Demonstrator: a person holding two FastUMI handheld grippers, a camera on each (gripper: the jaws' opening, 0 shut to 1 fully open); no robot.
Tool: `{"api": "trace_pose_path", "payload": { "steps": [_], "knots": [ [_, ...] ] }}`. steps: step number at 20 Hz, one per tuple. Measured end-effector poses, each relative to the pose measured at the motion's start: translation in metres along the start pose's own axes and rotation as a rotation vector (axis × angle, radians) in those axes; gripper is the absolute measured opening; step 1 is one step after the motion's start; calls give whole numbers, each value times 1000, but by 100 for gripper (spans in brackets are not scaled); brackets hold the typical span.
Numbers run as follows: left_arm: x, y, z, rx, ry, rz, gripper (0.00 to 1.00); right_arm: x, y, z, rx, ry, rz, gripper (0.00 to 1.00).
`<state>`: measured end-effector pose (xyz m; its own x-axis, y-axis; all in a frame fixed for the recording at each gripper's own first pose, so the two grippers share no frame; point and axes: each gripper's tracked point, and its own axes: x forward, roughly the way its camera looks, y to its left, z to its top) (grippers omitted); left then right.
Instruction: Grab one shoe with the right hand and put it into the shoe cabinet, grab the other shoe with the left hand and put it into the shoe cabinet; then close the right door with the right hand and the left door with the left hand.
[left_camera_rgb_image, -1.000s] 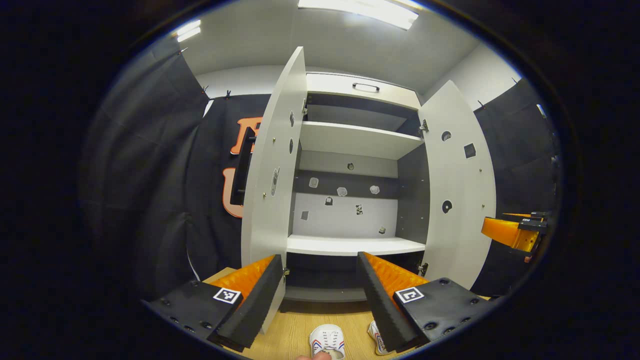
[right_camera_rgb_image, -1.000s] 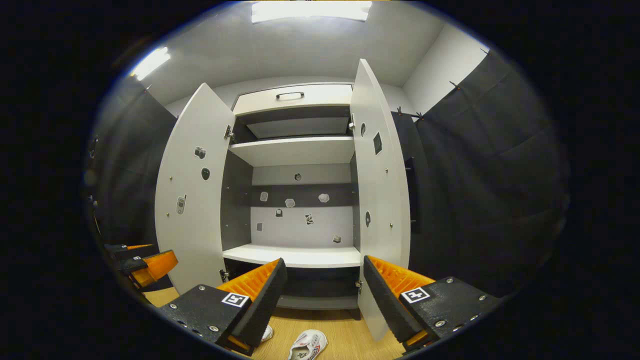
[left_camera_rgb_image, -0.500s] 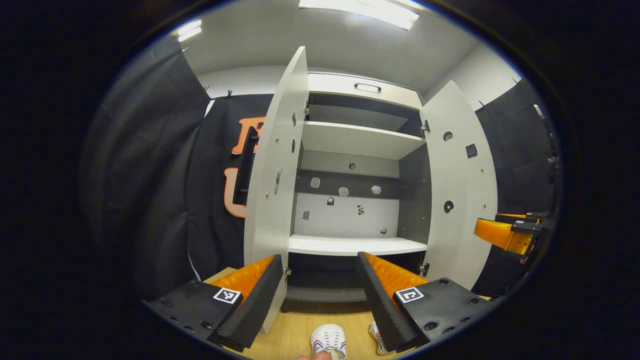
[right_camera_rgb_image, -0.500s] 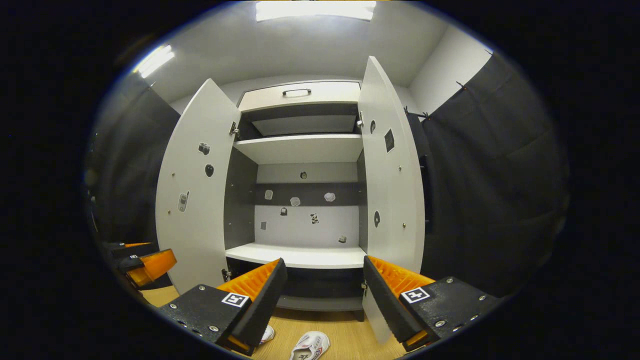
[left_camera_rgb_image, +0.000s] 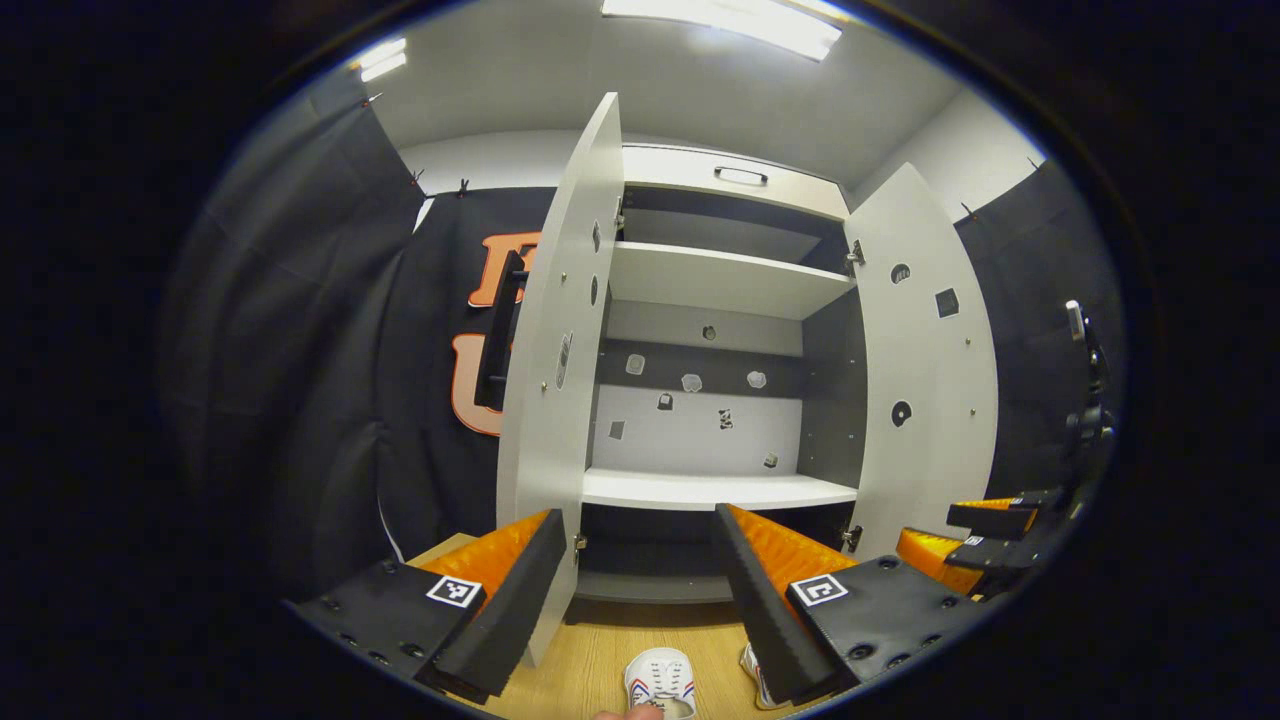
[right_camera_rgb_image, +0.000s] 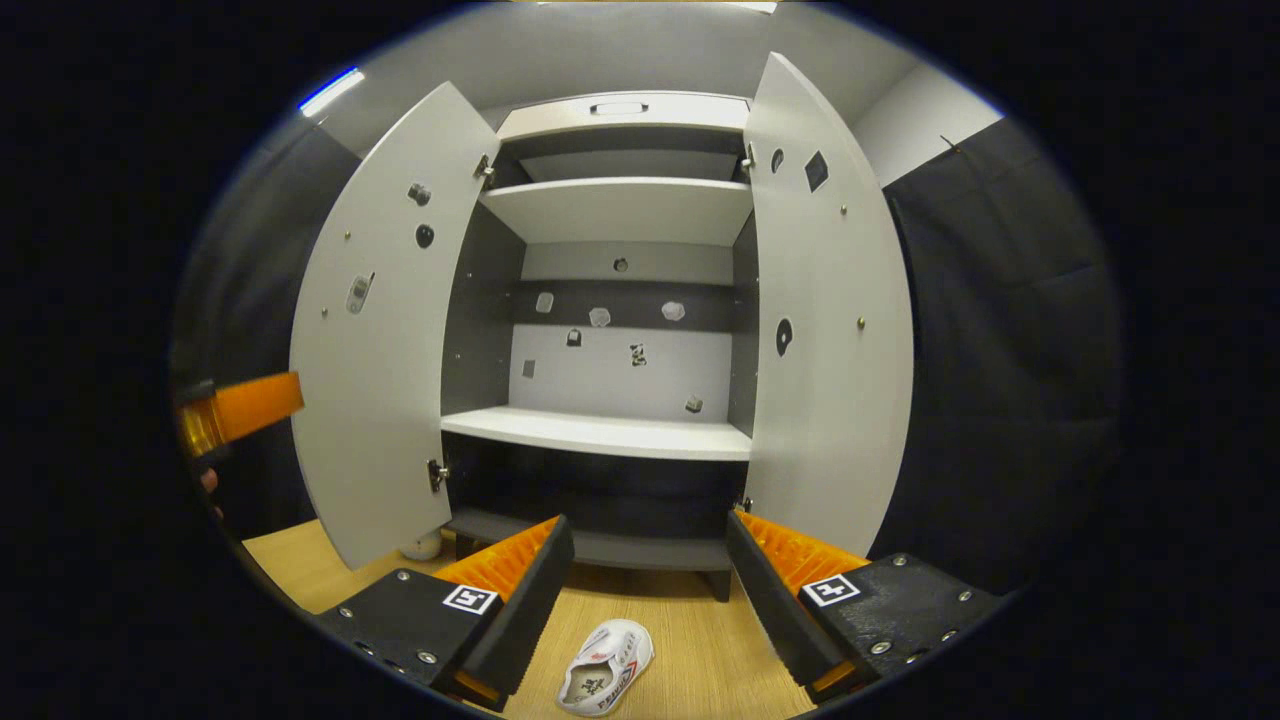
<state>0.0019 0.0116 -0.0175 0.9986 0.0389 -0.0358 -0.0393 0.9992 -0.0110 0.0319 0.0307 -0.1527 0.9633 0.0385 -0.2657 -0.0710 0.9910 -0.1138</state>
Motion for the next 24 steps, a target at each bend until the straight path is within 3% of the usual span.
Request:
{"api": "trace_pose_path", "payload": {
  "steps": [11, 18, 21, 24],
  "knots": [
    [-5, 20, -9, -16, 19, 39, 96, 17, 16, -214, -13, 438, 29, 93],
    [-7, 16, -11, 12, 26, 31, 99, 27, 16, -264, -91, 554, 8, 92],
    [-9, 17, -11, 10, 25, 30, 99, 32, 13, -273, -60, 589, -17, 90],
    [-10, 21, -11, 19, 25, 40, 94, 44, 4, -279, -36, 599, -50, 88]
  ]
}}
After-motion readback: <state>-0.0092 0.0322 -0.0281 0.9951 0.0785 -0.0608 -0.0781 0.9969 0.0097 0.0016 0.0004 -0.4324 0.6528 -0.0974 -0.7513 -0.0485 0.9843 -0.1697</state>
